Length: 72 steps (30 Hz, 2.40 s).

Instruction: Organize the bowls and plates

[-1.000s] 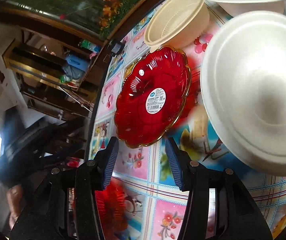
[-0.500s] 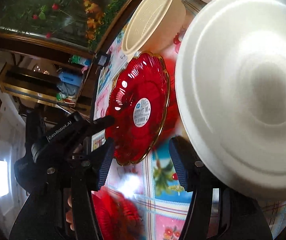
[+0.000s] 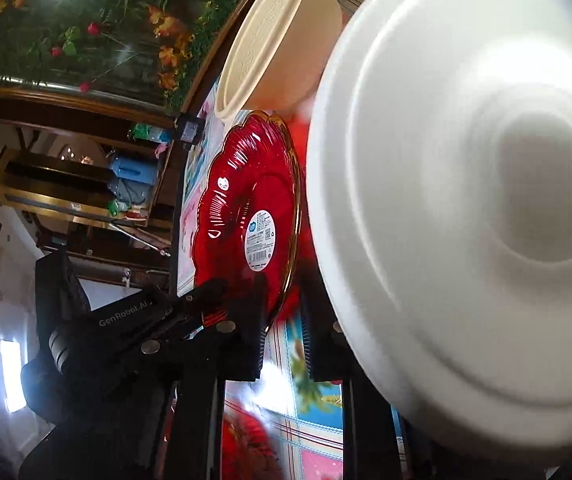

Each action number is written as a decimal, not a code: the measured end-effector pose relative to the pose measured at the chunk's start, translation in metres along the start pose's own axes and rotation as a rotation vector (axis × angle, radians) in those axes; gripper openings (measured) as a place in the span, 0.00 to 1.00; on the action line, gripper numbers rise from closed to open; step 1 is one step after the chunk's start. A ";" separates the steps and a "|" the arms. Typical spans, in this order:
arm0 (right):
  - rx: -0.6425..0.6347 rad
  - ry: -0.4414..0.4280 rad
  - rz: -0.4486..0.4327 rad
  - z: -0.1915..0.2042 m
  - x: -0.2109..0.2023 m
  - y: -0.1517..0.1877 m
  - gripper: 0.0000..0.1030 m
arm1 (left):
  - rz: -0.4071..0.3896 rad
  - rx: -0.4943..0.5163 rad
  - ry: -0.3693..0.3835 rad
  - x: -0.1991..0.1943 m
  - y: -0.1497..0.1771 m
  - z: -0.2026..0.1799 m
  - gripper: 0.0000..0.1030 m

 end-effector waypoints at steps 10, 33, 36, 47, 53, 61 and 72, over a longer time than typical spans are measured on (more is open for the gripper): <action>-0.009 -0.055 0.039 0.015 -0.004 0.014 0.15 | -0.033 0.004 -0.001 -0.034 0.016 0.020 0.14; -0.294 -0.209 0.158 0.140 -0.034 0.164 0.15 | -0.209 -0.118 0.043 -0.145 0.089 0.182 0.15; -0.335 -0.195 0.195 0.152 -0.024 0.181 0.15 | -0.205 -0.154 0.041 -0.145 0.096 0.204 0.15; -0.461 -0.116 0.251 0.176 0.013 0.209 0.16 | -0.157 -0.214 0.053 -0.132 0.102 0.251 0.18; -0.563 -0.041 0.218 0.183 0.014 0.206 0.22 | -0.223 -0.190 -0.003 -0.146 0.099 0.262 0.17; -0.701 0.045 0.196 0.181 0.004 0.192 0.26 | -0.251 -0.195 0.006 -0.155 0.098 0.267 0.18; -0.574 0.041 -0.015 0.134 -0.054 0.124 0.44 | -0.277 -0.143 0.017 -0.163 0.101 0.241 0.18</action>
Point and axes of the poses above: each gripper's, at about its wrist camera, not at the fingertips, and x roughly the way its jaws point, z to its left, y to its underside, the point moved 7 cm from there along x, roughly the way its jaws point, and after that the axes turned 14 degrees about -x, right-handed, at the moved point
